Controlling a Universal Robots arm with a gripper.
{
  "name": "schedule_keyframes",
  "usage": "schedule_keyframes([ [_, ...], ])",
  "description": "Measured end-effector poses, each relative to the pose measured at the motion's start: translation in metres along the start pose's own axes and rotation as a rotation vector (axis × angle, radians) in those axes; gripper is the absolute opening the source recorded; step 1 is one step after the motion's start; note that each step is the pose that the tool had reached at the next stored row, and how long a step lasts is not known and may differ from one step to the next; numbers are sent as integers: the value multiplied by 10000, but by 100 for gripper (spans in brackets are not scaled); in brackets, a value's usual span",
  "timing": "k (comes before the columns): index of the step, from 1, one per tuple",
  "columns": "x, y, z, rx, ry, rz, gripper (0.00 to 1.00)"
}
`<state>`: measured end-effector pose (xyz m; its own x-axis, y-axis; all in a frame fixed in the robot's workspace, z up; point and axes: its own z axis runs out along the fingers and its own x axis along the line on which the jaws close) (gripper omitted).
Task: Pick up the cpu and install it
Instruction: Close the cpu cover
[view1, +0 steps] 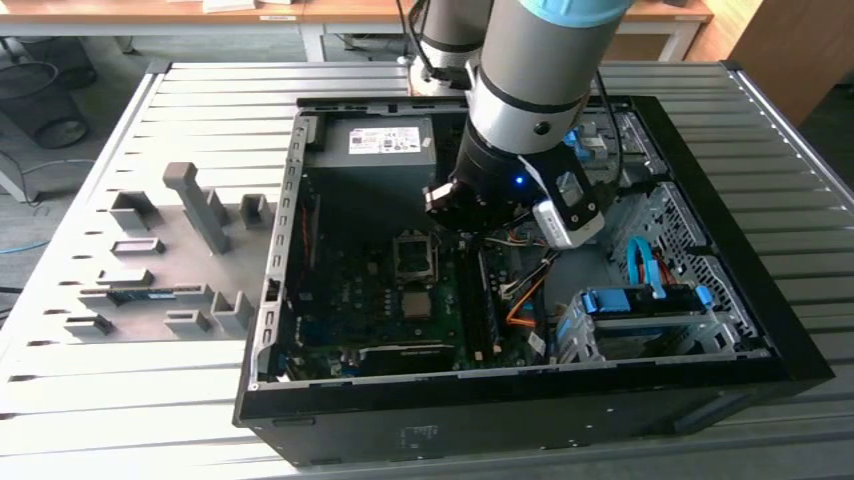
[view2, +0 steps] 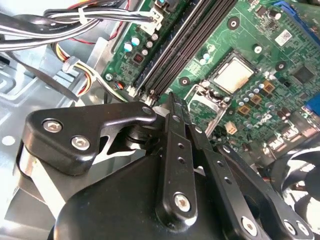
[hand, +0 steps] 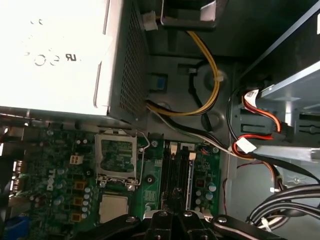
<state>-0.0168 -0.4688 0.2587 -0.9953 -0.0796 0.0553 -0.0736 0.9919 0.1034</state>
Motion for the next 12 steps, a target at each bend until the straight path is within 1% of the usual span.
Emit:
schedule_keyframes([
  [5,-6,-2,92,-1,1,-9,10],
  [7,-9,4,128,-15,0,-13,10],
  [10,-13,33,173,-87,-3,-28,10],
  [12,-17,60,201,-163,-9,-40,10],
])
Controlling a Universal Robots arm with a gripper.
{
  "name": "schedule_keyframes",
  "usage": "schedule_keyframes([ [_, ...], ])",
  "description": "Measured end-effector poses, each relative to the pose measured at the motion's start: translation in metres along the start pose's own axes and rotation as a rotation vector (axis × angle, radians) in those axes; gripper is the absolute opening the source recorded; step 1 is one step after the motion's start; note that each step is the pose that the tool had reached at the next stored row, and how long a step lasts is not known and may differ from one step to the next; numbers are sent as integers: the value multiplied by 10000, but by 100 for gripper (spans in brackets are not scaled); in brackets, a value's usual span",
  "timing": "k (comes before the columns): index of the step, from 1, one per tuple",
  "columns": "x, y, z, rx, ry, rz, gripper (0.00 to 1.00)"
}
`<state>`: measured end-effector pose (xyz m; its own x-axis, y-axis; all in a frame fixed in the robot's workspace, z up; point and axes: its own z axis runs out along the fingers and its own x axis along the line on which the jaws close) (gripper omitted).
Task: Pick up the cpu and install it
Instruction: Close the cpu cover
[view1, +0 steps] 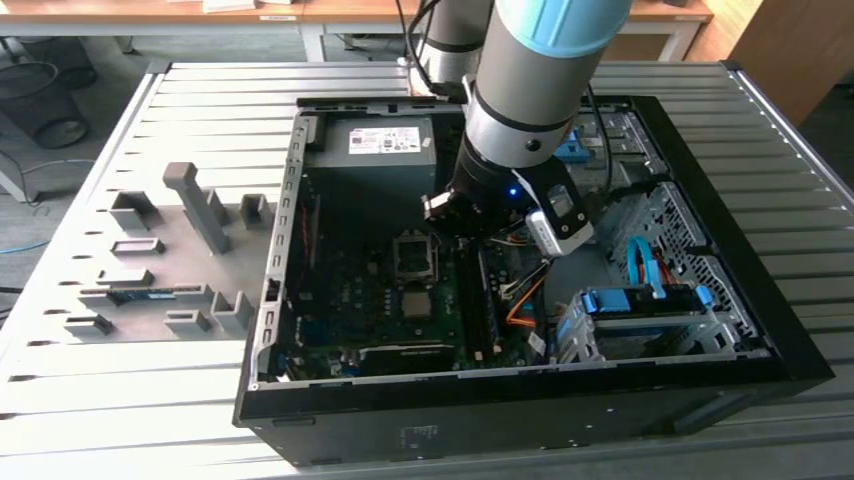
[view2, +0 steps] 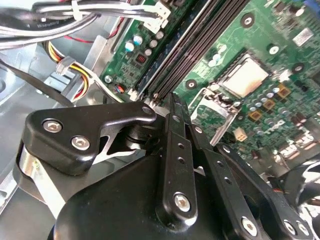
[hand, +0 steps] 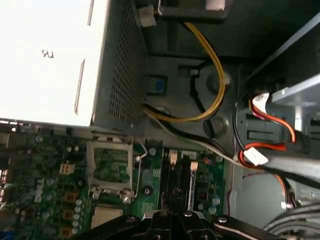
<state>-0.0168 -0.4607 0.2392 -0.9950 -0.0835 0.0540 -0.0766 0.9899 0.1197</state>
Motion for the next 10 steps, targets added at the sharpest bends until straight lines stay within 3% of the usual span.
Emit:
schedule_keyframes([
  [2,-3,18,19,-158,-12,-17,10],
  [7,-6,32,55,-655,-50,-49,10],
  [10,-1,31,95,-819,-62,-66,10],
])
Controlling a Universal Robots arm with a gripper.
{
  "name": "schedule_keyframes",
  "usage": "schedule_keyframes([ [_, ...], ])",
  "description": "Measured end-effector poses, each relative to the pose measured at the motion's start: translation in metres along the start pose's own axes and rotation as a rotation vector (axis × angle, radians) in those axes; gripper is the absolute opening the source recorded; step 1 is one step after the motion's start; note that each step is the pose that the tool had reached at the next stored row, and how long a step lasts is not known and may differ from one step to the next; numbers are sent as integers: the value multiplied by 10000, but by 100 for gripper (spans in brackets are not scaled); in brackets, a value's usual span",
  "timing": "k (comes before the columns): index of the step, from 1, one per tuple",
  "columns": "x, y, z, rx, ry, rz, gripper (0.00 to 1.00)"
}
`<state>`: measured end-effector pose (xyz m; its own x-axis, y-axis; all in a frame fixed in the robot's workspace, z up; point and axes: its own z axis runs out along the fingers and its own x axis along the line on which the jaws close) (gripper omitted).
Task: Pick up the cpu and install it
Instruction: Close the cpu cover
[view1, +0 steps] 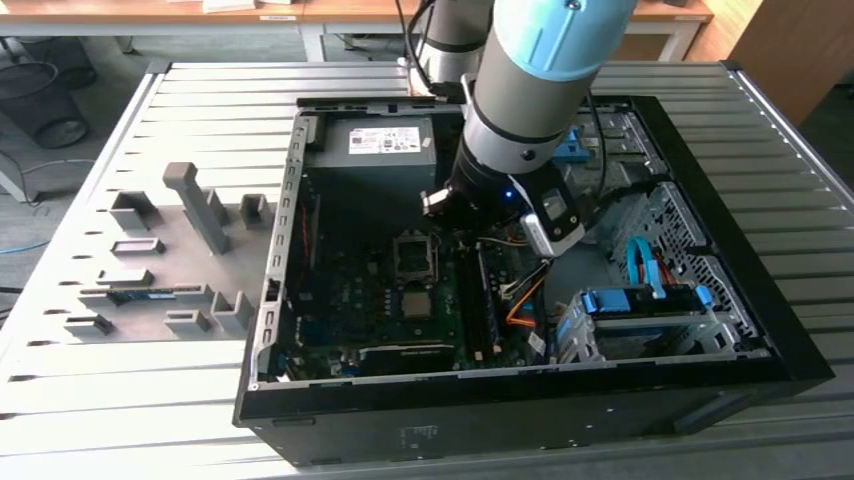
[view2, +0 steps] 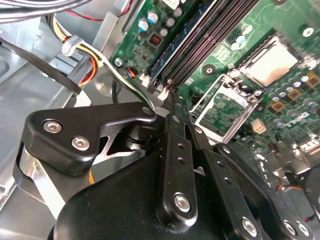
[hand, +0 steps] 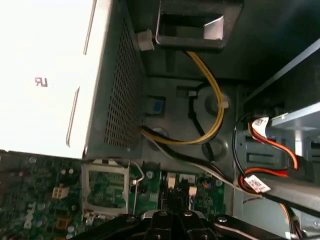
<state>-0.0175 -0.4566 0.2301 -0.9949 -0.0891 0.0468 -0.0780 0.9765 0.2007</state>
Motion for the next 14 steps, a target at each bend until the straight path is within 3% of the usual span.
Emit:
schedule_keyframes([
  [4,53,-2,73,-75,-1,-30,10],
  [11,87,38,152,-56,53,-395,10],
  [14,93,53,182,-102,48,-401,10],
])
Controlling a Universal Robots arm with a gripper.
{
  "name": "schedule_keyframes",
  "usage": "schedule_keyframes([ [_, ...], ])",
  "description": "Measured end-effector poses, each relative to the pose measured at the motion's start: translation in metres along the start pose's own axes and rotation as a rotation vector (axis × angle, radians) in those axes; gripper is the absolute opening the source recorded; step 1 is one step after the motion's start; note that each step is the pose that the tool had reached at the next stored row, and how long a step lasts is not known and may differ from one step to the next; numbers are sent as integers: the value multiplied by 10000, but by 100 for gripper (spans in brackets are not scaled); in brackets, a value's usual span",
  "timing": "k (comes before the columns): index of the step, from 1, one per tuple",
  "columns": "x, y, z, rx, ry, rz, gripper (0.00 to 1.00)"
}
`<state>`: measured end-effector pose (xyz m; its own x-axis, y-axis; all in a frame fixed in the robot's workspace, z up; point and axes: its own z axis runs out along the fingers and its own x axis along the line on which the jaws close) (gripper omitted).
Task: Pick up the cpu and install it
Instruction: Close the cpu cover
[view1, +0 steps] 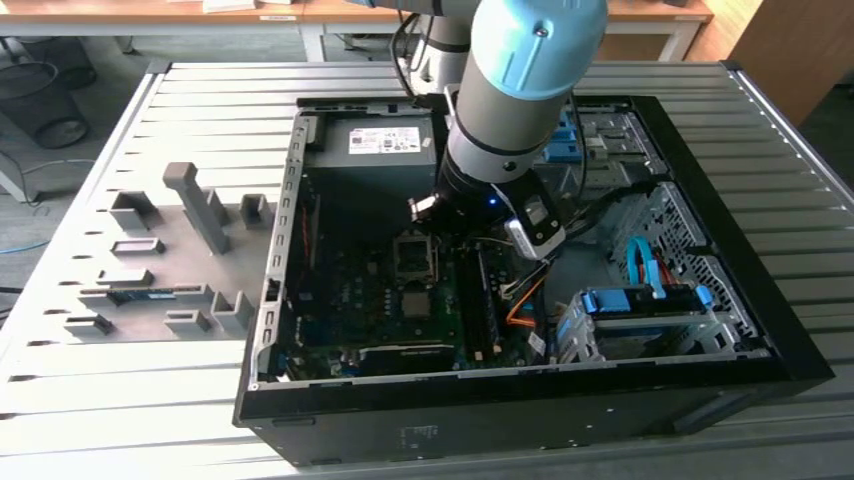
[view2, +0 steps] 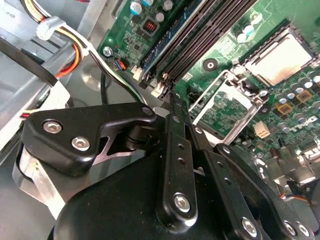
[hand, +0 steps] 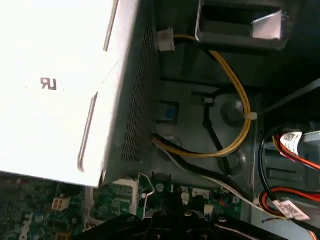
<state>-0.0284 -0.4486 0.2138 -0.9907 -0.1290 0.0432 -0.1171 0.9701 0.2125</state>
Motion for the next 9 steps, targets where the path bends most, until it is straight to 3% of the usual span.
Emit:
schedule_keyframes([
  [9,-3,29,93,-220,-26,-17,10],
])
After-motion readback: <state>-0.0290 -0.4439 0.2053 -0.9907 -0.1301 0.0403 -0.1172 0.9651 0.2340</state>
